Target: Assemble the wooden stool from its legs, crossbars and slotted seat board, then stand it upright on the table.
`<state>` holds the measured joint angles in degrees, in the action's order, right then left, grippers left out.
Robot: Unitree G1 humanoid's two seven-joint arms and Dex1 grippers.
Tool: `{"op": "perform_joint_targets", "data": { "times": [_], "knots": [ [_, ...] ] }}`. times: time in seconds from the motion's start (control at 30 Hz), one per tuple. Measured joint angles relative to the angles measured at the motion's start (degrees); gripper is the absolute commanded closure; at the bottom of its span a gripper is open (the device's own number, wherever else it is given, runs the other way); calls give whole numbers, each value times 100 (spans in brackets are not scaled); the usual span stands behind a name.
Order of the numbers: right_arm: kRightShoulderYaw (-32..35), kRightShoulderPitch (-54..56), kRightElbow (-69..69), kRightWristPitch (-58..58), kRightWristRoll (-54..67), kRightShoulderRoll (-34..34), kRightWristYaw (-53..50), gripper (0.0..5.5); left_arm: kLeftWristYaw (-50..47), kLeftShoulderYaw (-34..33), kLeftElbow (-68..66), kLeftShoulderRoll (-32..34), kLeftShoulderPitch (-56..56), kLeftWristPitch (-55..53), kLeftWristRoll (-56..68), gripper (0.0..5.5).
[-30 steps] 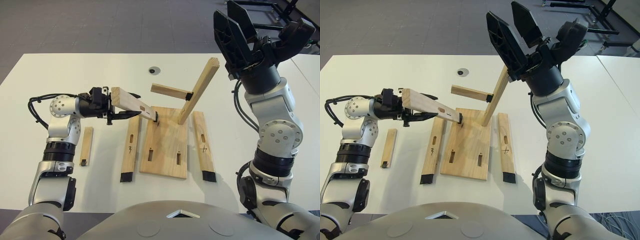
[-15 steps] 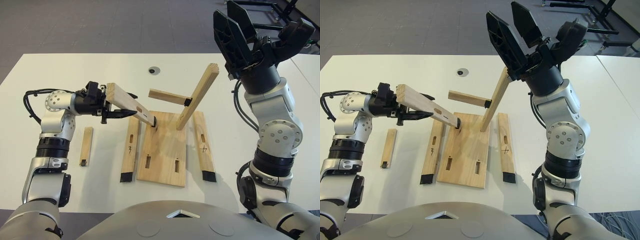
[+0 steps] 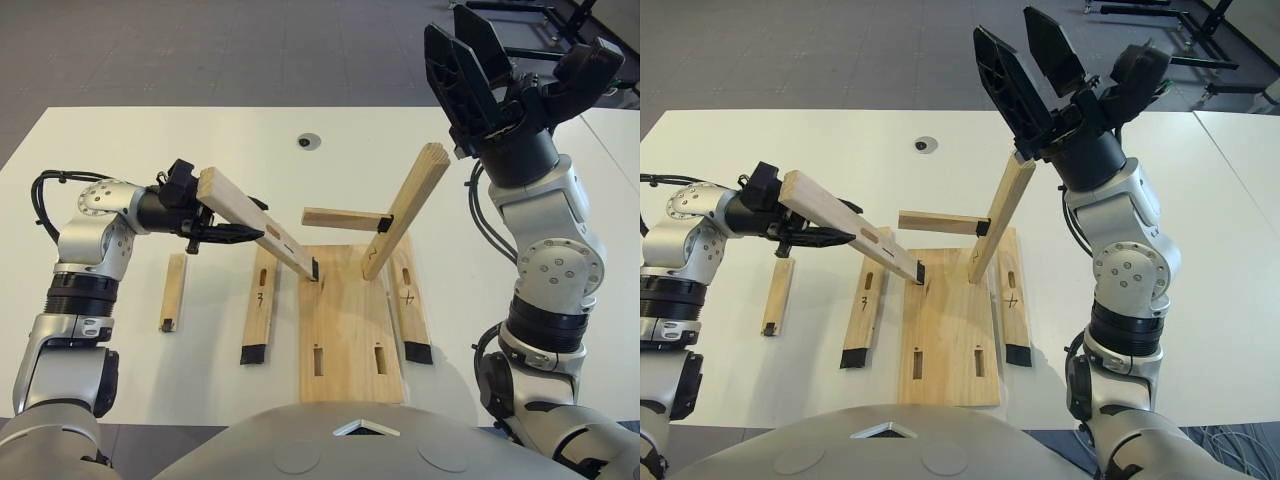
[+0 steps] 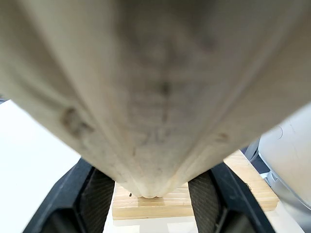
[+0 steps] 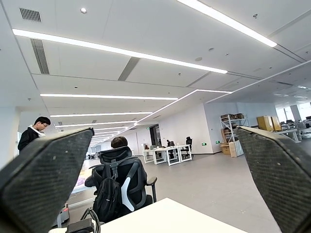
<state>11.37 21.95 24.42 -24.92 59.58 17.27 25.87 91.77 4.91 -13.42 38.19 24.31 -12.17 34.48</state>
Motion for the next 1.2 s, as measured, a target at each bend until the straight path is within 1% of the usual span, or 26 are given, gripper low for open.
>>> {"op": "perform_joint_targets", "data": {
  "times": [0.27,0.47,0.6,0.7,0.8,1.03,1.2],
  "knots": [
    [2,0,-29,-7,-6,8,-3,11,-105,114,439,170,-118,154,-1,340],
    [-4,2,-21,-9,-6,15,-14,11,-87,404,573,536,151,-325,69,340],
    [11,3,-25,-8,-6,34,-6,11,-87,525,435,620,299,-480,69,340],
    [97,16,-120,-5,-12,150,65,11,-88,527,365,643,292,-507,69,340],
    [272,35,-424,-10,-119,474,246,11,-91,527,234,660,279,-555,69,340],
    [78,-242,-603,-95,-645,698,691,11,-107,558,198,720,281,-562,67,340],
    [3,-349,-798,-76,-955,692,712,11,-96,603,189,738,341,-569,49,340]
  ]
}}
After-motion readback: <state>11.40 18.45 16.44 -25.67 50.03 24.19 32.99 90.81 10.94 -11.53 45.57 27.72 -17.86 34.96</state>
